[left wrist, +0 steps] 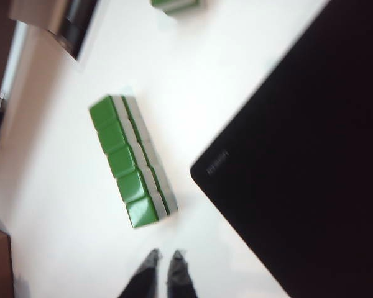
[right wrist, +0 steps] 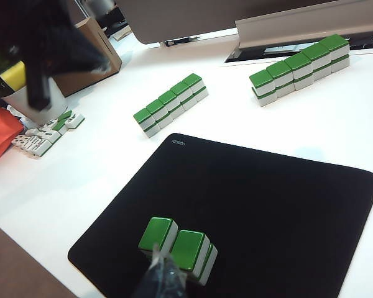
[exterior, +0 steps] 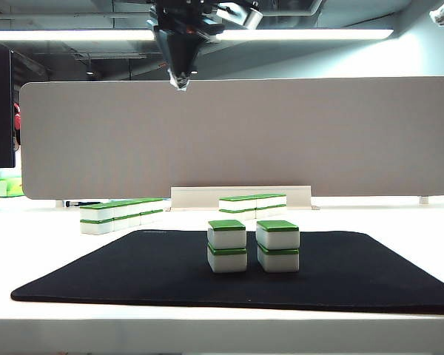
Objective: Take a mahjong tile from the mahjong wall and then place it on the table close to you.
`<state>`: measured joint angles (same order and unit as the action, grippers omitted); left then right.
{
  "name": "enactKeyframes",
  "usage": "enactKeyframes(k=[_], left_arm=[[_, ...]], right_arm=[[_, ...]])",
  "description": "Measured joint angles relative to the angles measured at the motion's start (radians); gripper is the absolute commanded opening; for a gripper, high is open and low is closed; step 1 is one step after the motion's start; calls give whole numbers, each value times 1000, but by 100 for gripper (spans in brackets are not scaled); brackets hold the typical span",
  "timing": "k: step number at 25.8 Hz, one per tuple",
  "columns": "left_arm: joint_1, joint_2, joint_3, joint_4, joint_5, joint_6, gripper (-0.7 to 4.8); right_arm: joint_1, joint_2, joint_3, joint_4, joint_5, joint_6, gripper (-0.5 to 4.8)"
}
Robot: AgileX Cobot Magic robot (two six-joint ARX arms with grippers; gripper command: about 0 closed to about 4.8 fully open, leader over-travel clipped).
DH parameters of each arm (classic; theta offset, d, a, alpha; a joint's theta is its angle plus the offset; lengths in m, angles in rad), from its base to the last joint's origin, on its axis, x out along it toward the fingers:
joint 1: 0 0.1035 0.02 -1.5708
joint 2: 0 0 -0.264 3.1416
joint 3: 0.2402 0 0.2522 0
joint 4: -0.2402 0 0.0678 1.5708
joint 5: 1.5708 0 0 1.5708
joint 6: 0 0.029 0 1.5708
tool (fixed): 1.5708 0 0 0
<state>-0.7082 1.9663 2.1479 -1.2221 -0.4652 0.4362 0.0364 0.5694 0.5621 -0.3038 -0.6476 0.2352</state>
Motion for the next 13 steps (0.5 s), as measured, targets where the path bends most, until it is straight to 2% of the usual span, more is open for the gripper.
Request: enactKeyframes(k=[5, 10, 13], left_arm=[[22, -5, -1, 112, 2, 0, 21], [56, -68, -12, 240, 96, -6, 21], [89, -137, -91, 354, 126, -31, 21]], right_arm=[[0, 0, 0, 0, 0, 0, -1], [0, 0, 0, 0, 0, 0, -1], [0, 0, 0, 0, 0, 0, -1]])
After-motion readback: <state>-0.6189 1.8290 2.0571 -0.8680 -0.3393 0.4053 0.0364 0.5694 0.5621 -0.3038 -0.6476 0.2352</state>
